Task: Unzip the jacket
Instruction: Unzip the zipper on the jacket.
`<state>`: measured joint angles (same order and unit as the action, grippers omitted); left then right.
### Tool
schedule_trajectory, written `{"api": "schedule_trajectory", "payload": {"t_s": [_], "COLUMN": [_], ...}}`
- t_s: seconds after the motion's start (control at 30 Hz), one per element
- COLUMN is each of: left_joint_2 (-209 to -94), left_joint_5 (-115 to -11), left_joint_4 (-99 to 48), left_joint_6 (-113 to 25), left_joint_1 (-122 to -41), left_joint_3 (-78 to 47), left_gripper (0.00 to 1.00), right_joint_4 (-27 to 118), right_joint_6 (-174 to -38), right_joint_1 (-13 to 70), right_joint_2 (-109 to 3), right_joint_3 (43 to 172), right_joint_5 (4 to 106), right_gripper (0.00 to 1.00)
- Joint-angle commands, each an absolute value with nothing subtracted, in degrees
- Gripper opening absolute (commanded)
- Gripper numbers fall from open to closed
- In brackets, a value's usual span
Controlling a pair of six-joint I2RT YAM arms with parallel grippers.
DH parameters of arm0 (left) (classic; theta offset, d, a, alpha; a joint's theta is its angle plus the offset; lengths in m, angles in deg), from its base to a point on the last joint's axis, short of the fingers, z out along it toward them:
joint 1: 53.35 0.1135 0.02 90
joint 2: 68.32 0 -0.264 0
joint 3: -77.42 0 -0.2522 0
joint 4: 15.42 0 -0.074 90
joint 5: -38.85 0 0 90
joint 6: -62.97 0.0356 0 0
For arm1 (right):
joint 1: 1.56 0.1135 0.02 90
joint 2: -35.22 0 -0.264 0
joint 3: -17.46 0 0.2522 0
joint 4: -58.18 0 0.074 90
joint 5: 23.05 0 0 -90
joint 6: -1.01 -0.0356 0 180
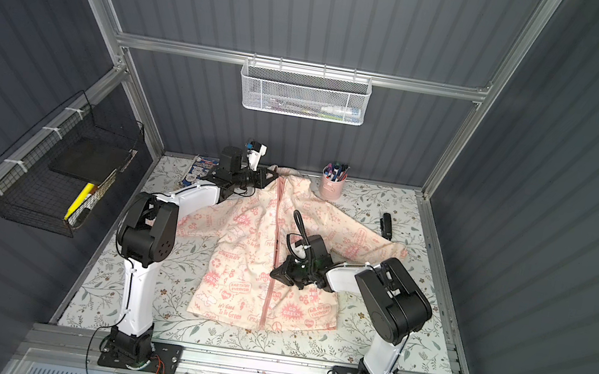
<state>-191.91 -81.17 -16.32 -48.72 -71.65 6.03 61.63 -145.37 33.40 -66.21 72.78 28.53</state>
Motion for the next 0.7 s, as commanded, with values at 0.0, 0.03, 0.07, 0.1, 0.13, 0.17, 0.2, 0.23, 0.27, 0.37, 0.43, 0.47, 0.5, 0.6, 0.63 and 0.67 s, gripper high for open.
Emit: {"api": "schedule_trajectory", "payload": {"t_s": [0.0, 0.03, 0.07, 0.1, 0.13, 0.17, 0.2, 0.23, 0.27, 0.37, 0.43, 0.47, 0.5, 0.6, 0.63, 0.67], "left_joint_2": [-193.0, -193.2, -193.4, -193.6, -193.7, -193.8, -193.9, -194.1, -194.3, -195.0, -195.3, -195.5, -195.7, -196.3, -196.5, -196.7], "left_joint_5": [-79.1, -79.2, -79.1, -79.1, -79.1, -79.1, -79.1, -78.9, -78.9, -78.5, -78.2, -78.1, -78.1, -78.2, -78.2, -78.2], "left_joint_4": [-14.4, -14.5, -14.5, -14.5, -14.5, -14.5, -14.5, -14.6, -15.0, -15.6, -15.7, -15.7, -15.8, -15.8, -15.8, -15.9], "left_joint_6": [-49.1, -49.1, -49.1, -49.1, -49.1, -49.1, -49.1, -49.1, -49.1, -49.0, -49.0, -49.0, -49.0, -48.9, -48.9, -48.9], "left_joint_1": [-70.6, -70.6, -70.6, -70.5, -70.5, -70.5, -70.5, -70.5, -70.5, -70.4, -70.2, -70.2, -70.1, -69.9, -69.9, -69.8], "left_joint_3": [9.2, 9.5, 9.6, 9.8, 9.9, 9.9, 9.9, 10.1, 10.4, 11.3, 11.9, 12.1, 12.3, 13.0, 13.3, 13.5], "left_gripper": [0.00, 0.00, 0.00, 0.00, 0.00, 0.00, 0.00, 0.00, 0.00, 0.00, 0.00, 0.00, 0.00, 0.00, 0.00, 0.00], "right_joint_4": [60.8, 60.7, 60.5, 60.2, 59.8, 59.3, 58.8, 58.4, 57.9, 56.1, 54.2, 53.4, 52.5, 50.0, 49.7, 49.5], "right_joint_6": [-146.2, -146.1, -146.0, -145.9, -145.5, -145.1, -144.7, -144.3, -143.8, -142.7, -141.8, -141.4, -141.0, -139.8, -139.7, -139.7], "right_joint_1": [34.3, 34.4, 34.5, 34.5, 34.5, 34.6, 34.6, 34.7, 34.9, 35.2, 35.3, 35.4, 35.3, 35.7, 35.9, 36.0], "right_joint_2": [-64.7, -64.5, -64.4, -64.2, -64.1, -63.9, -63.8, -63.7, -63.5, -63.1, -62.7, -62.4, -62.0, -61.4, -61.2, -61.0], "right_joint_3": [71.1, 70.9, 70.7, 70.6, 70.6, 70.7, 70.8, 70.9, 70.9, 71.1, 71.3, 71.3, 71.3, 71.0, 70.6, 70.2], "right_joint_5": [28.5, 28.5, 28.5, 28.5, 28.5, 28.4, 28.4, 28.2, 28.0, 27.6, 27.1, 27.0, 26.6, 25.7, 25.4, 25.2], "right_gripper": [0.00, 0.00, 0.00, 0.00, 0.00, 0.00, 0.00, 0.00, 0.00, 0.00, 0.00, 0.00, 0.00, 0.00, 0.00, 0.00]}}
